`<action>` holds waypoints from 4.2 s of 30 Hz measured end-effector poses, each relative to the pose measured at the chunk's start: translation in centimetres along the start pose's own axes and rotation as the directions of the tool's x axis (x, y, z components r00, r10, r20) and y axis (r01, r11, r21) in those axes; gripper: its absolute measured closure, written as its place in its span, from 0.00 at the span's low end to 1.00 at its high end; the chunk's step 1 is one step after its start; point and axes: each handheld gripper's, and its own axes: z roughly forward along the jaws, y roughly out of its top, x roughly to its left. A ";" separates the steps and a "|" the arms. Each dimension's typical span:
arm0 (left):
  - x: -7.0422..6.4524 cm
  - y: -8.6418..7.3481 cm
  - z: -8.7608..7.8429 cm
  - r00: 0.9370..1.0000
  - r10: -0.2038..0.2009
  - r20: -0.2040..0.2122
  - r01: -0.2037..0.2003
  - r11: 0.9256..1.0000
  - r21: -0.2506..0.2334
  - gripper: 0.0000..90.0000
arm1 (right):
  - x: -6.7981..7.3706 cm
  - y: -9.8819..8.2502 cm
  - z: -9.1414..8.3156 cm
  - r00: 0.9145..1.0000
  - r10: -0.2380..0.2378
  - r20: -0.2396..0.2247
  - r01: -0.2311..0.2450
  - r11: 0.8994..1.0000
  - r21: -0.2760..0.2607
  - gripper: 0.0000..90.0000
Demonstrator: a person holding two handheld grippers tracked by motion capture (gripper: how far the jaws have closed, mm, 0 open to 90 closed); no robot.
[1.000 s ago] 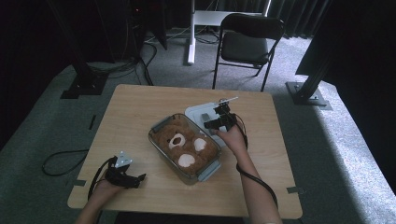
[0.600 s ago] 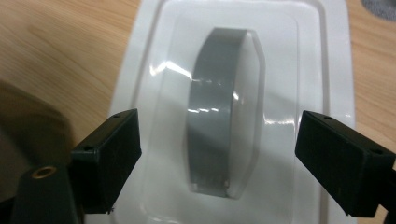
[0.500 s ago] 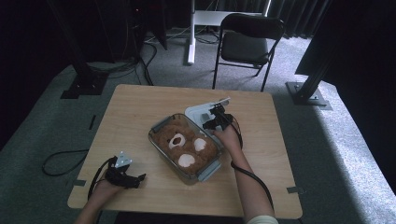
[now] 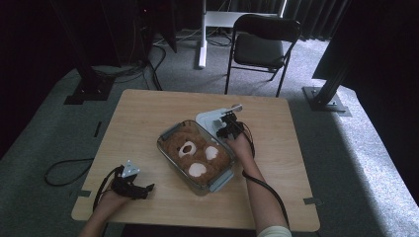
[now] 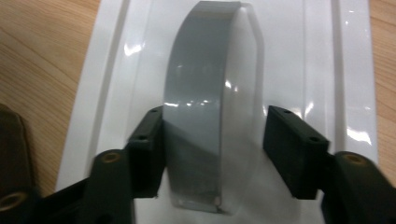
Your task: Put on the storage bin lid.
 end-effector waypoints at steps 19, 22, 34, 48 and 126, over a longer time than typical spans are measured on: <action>0.0 0.0 0.0 1.000 0.000 0.000 0.000 1.000 0.000 0.02 | -1.0 0.2 -4.3 0.999 -0.035 -0.007 0.035 0.998 -0.057 0.75; 0.0 0.0 0.0 1.000 0.000 0.000 0.000 1.000 0.000 0.02 | -1.1 0.2 -6.3 0.999 -0.036 -0.019 0.034 0.995 -0.093 0.75; 0.0 0.0 0.0 1.000 0.000 0.000 0.000 1.000 0.000 0.02 | -0.6 0.6 -11.8 0.997 -0.078 -0.002 0.076 0.977 -0.201 0.75; 0.0 0.0 0.0 1.000 -0.001 -0.001 0.001 1.000 -0.001 0.02 | 1.5 0.5 -16.5 0.989 -0.140 -0.046 0.120 0.947 -0.297 0.75; 0.0 0.2 0.1 1.000 -0.021 -0.003 0.021 1.000 -0.001 0.02 | 9.9 -5.0 -17.4 0.857 -0.401 -0.323 0.298 0.898 -0.324 0.27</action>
